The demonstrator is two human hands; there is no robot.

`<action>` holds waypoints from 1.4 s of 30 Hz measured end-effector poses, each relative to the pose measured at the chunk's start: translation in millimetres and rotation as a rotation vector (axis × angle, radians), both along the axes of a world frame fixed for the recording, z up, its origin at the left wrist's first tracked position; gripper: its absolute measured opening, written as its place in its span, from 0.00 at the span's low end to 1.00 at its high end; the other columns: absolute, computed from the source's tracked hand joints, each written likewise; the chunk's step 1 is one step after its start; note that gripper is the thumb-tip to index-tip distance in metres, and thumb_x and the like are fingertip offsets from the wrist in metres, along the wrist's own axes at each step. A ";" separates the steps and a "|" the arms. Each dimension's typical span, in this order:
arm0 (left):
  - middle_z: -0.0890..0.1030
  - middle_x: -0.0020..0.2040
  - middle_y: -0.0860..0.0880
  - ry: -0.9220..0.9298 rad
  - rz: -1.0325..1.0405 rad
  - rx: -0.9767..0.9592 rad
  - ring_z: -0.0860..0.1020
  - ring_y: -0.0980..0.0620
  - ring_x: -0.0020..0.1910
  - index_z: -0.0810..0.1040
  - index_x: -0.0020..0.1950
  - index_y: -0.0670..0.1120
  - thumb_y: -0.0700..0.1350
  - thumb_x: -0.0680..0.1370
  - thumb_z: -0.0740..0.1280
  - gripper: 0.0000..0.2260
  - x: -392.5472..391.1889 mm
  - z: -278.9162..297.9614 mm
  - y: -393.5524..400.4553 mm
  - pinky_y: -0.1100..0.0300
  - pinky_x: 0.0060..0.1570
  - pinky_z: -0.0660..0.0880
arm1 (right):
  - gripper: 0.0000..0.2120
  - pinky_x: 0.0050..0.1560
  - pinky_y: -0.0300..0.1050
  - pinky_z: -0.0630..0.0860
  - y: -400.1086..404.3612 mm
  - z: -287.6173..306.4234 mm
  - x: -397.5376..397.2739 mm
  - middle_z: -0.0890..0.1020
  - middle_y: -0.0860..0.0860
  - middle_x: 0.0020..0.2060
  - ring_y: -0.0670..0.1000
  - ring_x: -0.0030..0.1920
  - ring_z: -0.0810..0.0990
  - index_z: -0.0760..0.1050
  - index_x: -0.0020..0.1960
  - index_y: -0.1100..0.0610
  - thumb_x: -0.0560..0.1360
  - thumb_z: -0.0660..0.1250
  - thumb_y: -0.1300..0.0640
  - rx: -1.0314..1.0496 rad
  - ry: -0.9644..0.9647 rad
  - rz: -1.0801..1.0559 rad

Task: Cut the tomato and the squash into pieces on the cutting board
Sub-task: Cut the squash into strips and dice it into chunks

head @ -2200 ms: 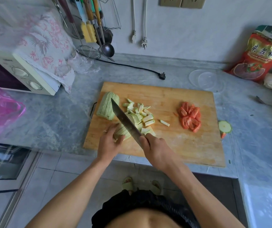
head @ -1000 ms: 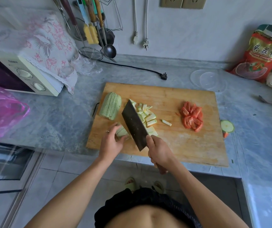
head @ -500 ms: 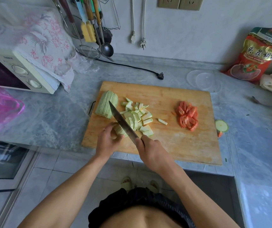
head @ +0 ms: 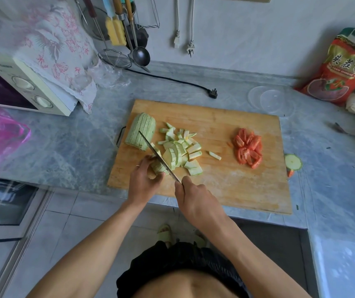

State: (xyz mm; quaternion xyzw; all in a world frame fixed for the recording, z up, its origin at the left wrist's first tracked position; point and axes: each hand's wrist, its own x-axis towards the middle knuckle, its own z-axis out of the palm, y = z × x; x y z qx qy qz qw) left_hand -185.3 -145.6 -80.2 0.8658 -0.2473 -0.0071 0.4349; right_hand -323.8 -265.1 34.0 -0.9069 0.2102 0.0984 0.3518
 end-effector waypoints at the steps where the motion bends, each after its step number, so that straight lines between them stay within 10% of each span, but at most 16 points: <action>1: 0.83 0.56 0.49 0.003 -0.002 0.002 0.81 0.53 0.53 0.79 0.58 0.42 0.37 0.67 0.77 0.20 -0.3 0.1 0.1 0.77 0.53 0.68 | 0.16 0.34 0.51 0.71 0.0 -1.2 -0.2 0.74 0.55 0.33 0.59 0.31 0.71 0.62 0.46 0.55 0.84 0.48 0.44 0.005 0.003 -0.005; 16: 0.83 0.56 0.50 0.079 0.028 0.028 0.81 0.50 0.55 0.78 0.60 0.46 0.44 0.70 0.78 0.21 -2.8 1.4 -0.4 0.59 0.52 0.78 | 0.18 0.33 0.48 0.65 -8.7 -37.7 12.9 0.73 0.54 0.31 0.55 0.30 0.70 0.65 0.44 0.58 0.84 0.50 0.46 0.147 0.012 -0.101; 24: 0.80 0.62 0.47 0.086 0.004 0.043 0.77 0.53 0.61 0.77 0.64 0.43 0.40 0.70 0.78 0.23 -5.3 0.1 2.2 0.68 0.58 0.70 | 0.19 0.24 0.40 0.71 -37.0 -28.3 10.2 0.74 0.53 0.32 0.50 0.28 0.71 0.71 0.47 0.58 0.84 0.50 0.46 0.429 0.035 -0.224; 31: 0.81 0.60 0.51 0.019 -0.005 -0.043 0.78 0.62 0.57 0.80 0.62 0.41 0.38 0.71 0.77 0.20 -5.5 -1.7 6.0 0.72 0.56 0.74 | 0.18 0.35 0.53 0.72 -30.2 -6.7 2.6 0.75 0.53 0.31 0.53 0.30 0.71 0.68 0.39 0.56 0.84 0.52 0.47 0.206 -0.121 -0.106; 42: 0.82 0.49 0.54 0.132 0.079 -0.076 0.78 0.71 0.48 0.79 0.58 0.41 0.39 0.70 0.78 0.19 -6.4 -1.7 3.9 0.77 0.48 0.71 | 0.19 0.27 0.45 0.60 -14.4 -2.9 -8.8 0.71 0.53 0.28 0.53 0.26 0.66 0.62 0.37 0.53 0.84 0.52 0.46 0.127 -0.066 -0.023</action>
